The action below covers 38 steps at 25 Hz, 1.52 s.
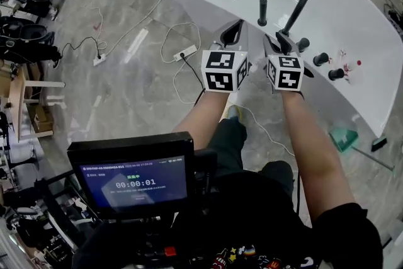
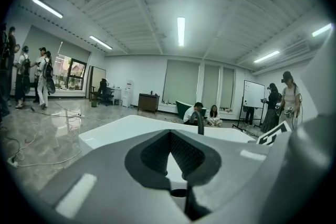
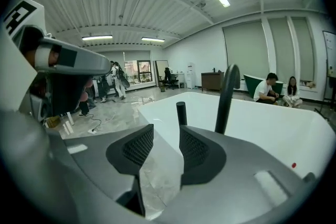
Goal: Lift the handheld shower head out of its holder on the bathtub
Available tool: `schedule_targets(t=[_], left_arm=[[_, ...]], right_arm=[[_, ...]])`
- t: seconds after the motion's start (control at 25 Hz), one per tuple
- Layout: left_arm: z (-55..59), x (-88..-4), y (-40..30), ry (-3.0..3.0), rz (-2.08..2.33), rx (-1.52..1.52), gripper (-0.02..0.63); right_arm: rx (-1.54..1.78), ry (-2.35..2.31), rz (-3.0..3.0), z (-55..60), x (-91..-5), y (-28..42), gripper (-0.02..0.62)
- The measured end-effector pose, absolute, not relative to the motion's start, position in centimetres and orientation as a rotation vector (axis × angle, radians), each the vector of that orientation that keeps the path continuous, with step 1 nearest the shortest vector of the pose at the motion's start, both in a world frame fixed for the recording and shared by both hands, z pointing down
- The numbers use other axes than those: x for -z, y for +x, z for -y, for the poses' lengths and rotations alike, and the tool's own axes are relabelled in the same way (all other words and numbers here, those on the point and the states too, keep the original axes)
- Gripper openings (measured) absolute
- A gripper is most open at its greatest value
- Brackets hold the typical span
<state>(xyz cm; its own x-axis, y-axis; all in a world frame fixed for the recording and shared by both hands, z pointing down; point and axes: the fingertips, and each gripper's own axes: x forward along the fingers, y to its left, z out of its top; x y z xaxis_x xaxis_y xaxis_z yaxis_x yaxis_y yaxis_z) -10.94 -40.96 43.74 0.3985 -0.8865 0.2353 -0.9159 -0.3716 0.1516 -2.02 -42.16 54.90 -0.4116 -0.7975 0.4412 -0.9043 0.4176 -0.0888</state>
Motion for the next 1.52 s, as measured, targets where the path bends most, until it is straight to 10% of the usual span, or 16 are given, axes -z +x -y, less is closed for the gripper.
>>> schedule_targets(t=[0.4, 0.68, 1.52], left_arm=[[50.6, -58.7, -13.7, 2.416, 1.587, -0.066, 0.0], [52.3, -61.7, -14.5, 2.417, 1.571, -0.067, 0.0], [45.7, -41.3, -10.0, 2.454, 1.604, -0.075, 0.0]], right_arm=[[-0.388, 1.687, 2.268, 56.5, -70.3, -4.4, 0.278], [-0.319, 1.743, 2.222, 59.0, -71.6, -3.9, 0.158], [-0.366, 1.758, 2.317, 50.5, -50.9, 0.4, 0.155]])
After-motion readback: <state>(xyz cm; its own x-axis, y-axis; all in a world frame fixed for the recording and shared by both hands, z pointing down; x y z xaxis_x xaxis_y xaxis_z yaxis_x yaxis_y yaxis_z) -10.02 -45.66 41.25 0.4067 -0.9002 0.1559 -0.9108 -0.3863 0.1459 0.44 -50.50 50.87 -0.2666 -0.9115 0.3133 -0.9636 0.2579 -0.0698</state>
